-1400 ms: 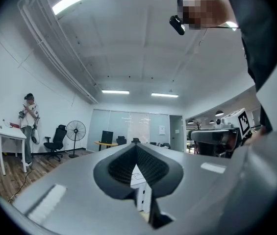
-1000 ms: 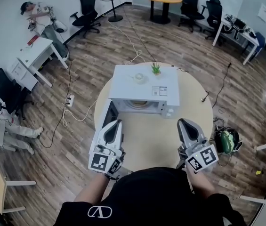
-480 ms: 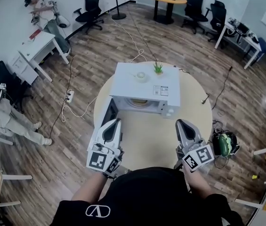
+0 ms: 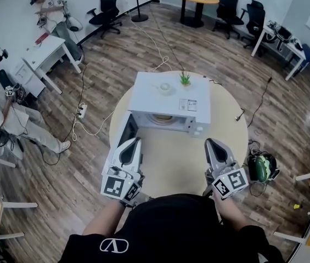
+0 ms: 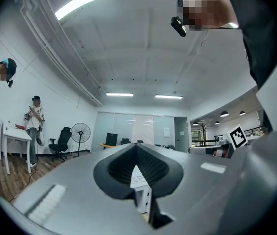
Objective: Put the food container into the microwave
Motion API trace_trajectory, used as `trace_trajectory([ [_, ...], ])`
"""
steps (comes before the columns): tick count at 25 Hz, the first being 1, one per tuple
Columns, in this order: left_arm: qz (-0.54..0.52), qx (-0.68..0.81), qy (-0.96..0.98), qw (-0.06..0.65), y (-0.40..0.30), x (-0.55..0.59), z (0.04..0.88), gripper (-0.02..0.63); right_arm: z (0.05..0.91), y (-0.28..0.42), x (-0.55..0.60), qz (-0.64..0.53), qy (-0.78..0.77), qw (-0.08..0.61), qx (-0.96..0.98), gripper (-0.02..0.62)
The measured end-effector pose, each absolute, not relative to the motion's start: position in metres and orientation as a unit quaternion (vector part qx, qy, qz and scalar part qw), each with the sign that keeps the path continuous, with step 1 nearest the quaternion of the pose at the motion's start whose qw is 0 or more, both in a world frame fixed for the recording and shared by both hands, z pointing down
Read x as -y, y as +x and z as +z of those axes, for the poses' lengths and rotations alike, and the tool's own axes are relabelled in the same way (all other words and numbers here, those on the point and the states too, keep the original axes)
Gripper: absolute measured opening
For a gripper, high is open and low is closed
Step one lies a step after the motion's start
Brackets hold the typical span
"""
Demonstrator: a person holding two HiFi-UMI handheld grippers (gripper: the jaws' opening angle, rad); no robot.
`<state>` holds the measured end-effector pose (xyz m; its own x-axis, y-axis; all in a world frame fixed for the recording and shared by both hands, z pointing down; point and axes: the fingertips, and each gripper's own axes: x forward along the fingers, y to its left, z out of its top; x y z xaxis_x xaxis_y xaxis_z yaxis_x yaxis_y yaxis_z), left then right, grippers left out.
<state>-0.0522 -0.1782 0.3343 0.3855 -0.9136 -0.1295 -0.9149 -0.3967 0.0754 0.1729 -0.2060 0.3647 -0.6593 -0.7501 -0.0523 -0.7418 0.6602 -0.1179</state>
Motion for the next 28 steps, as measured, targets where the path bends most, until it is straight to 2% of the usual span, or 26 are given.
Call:
trace_trajectory([
  [28,0.073,-0.552,-0.831,0.001,-0.0524,0.1780,0.3388,0.000,0.3752,0.1667,0.2056,-0.033,-0.406,0.024,-0.913,0.009],
])
